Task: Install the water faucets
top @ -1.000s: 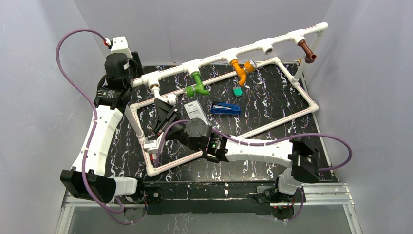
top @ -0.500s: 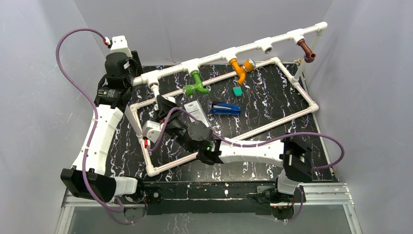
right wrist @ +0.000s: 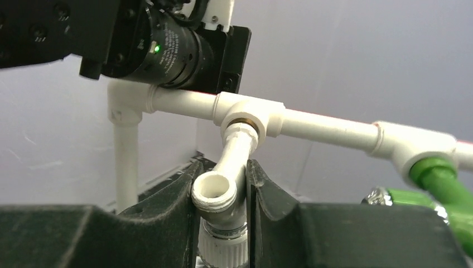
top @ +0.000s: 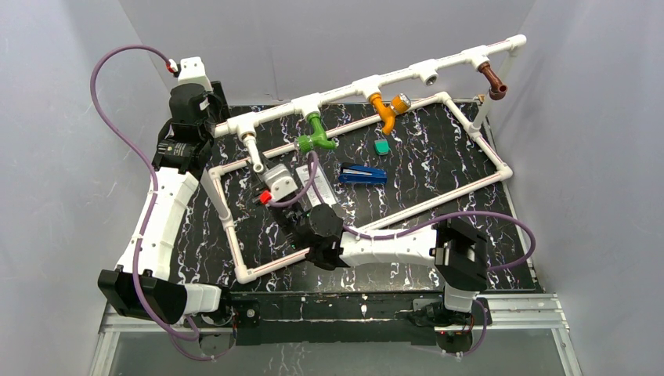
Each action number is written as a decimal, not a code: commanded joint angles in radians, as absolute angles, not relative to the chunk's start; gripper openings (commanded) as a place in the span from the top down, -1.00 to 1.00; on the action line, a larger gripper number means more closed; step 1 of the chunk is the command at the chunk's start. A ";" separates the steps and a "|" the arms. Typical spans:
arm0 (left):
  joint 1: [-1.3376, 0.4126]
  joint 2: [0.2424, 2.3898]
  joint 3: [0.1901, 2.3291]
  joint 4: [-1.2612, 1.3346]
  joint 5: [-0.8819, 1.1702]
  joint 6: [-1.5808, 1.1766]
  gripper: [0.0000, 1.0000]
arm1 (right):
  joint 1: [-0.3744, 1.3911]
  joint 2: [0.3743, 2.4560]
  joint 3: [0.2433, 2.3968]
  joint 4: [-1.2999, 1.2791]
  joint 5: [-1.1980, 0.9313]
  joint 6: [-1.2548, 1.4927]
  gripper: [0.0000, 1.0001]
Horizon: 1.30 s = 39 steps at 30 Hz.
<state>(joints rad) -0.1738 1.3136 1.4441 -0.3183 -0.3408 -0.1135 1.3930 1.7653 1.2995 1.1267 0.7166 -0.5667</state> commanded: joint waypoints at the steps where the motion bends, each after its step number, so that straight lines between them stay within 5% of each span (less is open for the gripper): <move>1: -0.229 1.353 1.376 -0.578 -0.252 -0.131 -0.06 | 1.365 1.768 1.357 1.267 0.864 -0.134 0.97; 27: -0.229 1.327 1.366 -0.578 -0.246 -0.137 -0.06 | 1.338 1.704 1.344 0.865 0.904 1.229 0.97; 39: -0.229 1.322 1.367 -0.581 -0.246 -0.137 -0.06 | 1.313 1.690 1.309 0.799 0.822 1.437 0.97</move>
